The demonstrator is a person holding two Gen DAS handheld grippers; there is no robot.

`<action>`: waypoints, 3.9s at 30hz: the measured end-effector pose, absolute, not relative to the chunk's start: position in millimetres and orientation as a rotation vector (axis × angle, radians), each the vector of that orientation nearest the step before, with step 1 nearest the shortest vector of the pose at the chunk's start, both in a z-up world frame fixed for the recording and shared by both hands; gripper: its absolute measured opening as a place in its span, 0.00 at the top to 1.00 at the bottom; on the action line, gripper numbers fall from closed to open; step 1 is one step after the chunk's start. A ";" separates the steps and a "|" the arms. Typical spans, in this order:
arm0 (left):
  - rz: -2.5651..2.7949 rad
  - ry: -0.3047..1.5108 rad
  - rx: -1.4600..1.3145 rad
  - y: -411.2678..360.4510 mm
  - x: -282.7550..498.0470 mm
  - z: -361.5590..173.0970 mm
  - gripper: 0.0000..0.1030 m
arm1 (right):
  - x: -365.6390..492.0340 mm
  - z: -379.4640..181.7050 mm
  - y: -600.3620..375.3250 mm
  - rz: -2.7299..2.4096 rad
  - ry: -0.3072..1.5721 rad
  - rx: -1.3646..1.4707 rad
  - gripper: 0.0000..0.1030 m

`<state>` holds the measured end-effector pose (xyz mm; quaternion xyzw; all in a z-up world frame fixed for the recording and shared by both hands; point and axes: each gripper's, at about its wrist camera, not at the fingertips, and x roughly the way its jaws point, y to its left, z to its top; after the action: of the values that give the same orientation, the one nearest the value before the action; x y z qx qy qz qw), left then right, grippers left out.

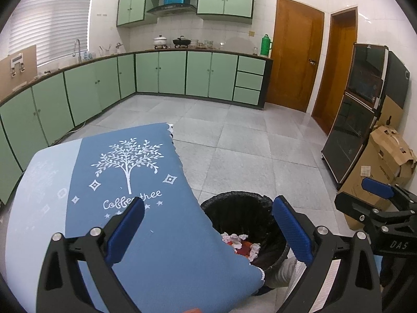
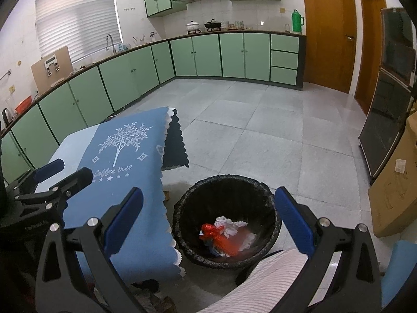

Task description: Collect trash

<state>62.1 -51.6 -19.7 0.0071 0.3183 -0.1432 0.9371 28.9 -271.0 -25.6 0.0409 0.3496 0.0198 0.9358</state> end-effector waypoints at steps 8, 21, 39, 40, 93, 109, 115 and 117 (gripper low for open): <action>-0.281 0.644 0.016 -49.1 59.3 -18.8 0.06 | 26.7 -26.6 -265.6 0.052 0.716 0.081 0.05; -0.278 0.642 0.026 -50.5 57.8 -18.9 0.06 | 26.8 -25.8 -265.1 0.055 0.717 0.081 0.05; -0.273 0.638 0.032 -48.9 57.1 -18.2 0.06 | 28.9 -26.8 -267.1 0.055 0.716 0.076 0.05; -0.273 0.639 0.032 -48.9 57.2 -18.2 0.06 | 28.4 -26.8 -267.0 0.057 0.715 0.077 0.05; -0.269 0.638 0.035 -45.3 57.7 -16.3 0.06 | 28.3 -28.5 -264.4 0.067 0.714 0.080 0.05; -0.265 0.645 0.029 -46.4 56.5 -16.7 0.06 | 28.2 -28.3 -263.0 0.065 0.717 0.079 0.05; -0.262 0.647 0.030 -46.1 56.4 -17.1 0.06 | 28.6 -31.3 -265.7 0.066 0.720 0.077 0.05; -0.261 0.649 0.030 -48.4 56.9 -17.9 0.06 | 28.9 -34.1 -267.5 0.068 0.722 0.077 0.05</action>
<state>56.9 -48.4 -17.9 0.0148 0.3179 -0.1277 0.9394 28.9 -267.5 -34.1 0.0375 0.3531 0.0330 0.9342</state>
